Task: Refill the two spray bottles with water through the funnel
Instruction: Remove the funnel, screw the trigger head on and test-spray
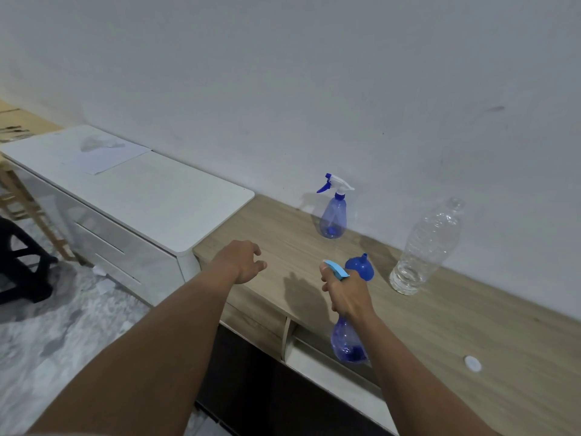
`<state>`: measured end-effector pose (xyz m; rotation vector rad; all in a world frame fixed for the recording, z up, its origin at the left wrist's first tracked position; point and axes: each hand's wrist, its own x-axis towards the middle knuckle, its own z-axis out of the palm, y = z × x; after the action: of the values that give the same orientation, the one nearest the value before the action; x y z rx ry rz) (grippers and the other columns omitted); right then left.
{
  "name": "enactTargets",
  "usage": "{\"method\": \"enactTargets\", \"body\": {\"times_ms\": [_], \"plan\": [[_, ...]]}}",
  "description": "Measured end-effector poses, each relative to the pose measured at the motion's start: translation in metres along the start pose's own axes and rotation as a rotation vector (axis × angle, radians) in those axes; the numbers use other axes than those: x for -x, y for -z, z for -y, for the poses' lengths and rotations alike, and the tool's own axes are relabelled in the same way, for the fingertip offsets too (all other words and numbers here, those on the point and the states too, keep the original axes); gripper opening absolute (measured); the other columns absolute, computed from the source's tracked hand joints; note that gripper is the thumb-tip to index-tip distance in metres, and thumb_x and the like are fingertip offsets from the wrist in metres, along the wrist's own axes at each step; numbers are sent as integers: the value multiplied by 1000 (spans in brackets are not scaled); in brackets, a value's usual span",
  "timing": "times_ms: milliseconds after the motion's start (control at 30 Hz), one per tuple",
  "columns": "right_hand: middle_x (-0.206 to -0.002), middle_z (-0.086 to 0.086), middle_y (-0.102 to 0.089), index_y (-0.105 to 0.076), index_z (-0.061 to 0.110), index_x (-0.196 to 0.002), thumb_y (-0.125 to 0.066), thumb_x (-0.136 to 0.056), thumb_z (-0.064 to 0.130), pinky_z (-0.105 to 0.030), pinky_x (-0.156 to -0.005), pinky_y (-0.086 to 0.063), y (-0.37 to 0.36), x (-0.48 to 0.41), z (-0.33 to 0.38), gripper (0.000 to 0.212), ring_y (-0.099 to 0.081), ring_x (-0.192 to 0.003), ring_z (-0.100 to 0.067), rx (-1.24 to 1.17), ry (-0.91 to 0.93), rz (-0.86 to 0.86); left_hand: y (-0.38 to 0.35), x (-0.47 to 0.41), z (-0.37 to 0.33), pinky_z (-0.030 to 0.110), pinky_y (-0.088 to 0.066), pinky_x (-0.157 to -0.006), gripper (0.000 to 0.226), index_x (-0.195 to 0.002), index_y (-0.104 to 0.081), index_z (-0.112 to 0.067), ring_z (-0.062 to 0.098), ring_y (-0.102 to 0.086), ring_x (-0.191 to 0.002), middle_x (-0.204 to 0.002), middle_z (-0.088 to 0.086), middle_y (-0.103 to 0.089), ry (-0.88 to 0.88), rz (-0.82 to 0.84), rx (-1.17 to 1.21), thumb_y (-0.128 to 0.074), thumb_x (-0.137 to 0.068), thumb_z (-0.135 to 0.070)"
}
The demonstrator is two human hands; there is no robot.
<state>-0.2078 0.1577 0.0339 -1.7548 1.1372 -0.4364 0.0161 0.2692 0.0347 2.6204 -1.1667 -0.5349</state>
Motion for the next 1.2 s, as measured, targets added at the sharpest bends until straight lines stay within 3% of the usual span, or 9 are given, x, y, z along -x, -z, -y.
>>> {"method": "enactTargets", "body": {"times_ms": [100,167,300,433,600,767,867,1033,1200], "plan": [[-89,-20,-72,-65,-5,-91,-56,-90,60,-42,-67,-54,-3,0,2,66,-55,-60,-20,14,-7,-17,0,-2,1,41,-46,-103,52,-138,-55,-20,26,-57,-122,-137,8,-58,0,9,-1,-57,-95,-50],[-72,-12,-66,-58,2,-76,-54,-87,67,-44,-67,-55,-5,0,4,66,-54,-59,-19,49,-1,-33,0,-3,3,41,-46,-104,52,-138,-55,-20,26,-57,-122,-137,7,-58,1,12,3,-57,-95,-50],[-63,-5,-52,-49,11,-68,-54,-88,68,-38,-59,-47,-5,1,10,60,-48,-58,-18,114,51,-64,0,-5,5,40,-47,-103,51,-136,-56,-21,25,-57,-121,-135,7,-59,8,10,6,-58,-94,-50],[-80,-18,-72,-63,-4,-82,-49,-91,68,-44,-71,-56,-8,-3,10,74,-57,-63,-21,93,48,-65,1,-7,7,40,-47,-102,51,-136,-56,-22,25,-58,-121,-135,7,-60,9,8,9,-58,-95,-50],[-64,-4,-57,-52,12,-68,-49,-88,71,-40,-63,-50,-11,-4,6,62,-51,-58,-17,196,41,-37,1,-10,7,41,-46,-103,51,-137,-56,-21,25,-58,-122,-136,7,-59,3,13,16,-58,-95,-49],[-82,-16,-73,-62,-2,-83,-48,-86,72,-47,-74,-57,-12,-10,5,76,-57,-59,-21,135,8,-29,0,-12,9,41,-46,-103,52,-137,-56,-20,26,-58,-121,-136,8,-59,2,22,21,-58,-95,-50],[-73,-12,-70,-59,7,-75,-48,-80,77,-48,-75,-58,-12,-12,2,71,-58,-58,-21,165,-11,-29,0,-13,10,41,-47,-103,51,-137,-56,-21,25,-58,-121,-135,7,-60,2,19,22,-59,-94,-50],[-86,-14,-74,-67,1,-88,-45,-85,75,-46,-75,-57,-14,-14,0,77,-61,-60,-21,180,5,-16,3,-15,10,41,-46,-104,51,-137,-56,-20,26,-56,-123,-136,7,-59,-7,17,8,-58,-95,-49],[-81,-10,-73,-60,12,-82,-43,-82,78,-43,-73,-56,-15,-14,-3,68,-69,-70,-27,269,-17,-46,3,-16,10,41,-46,-104,50,-137,-56,-20,25,-57,-123,-136,7,-59,-6,16,6,-58,-95,-48]]}}
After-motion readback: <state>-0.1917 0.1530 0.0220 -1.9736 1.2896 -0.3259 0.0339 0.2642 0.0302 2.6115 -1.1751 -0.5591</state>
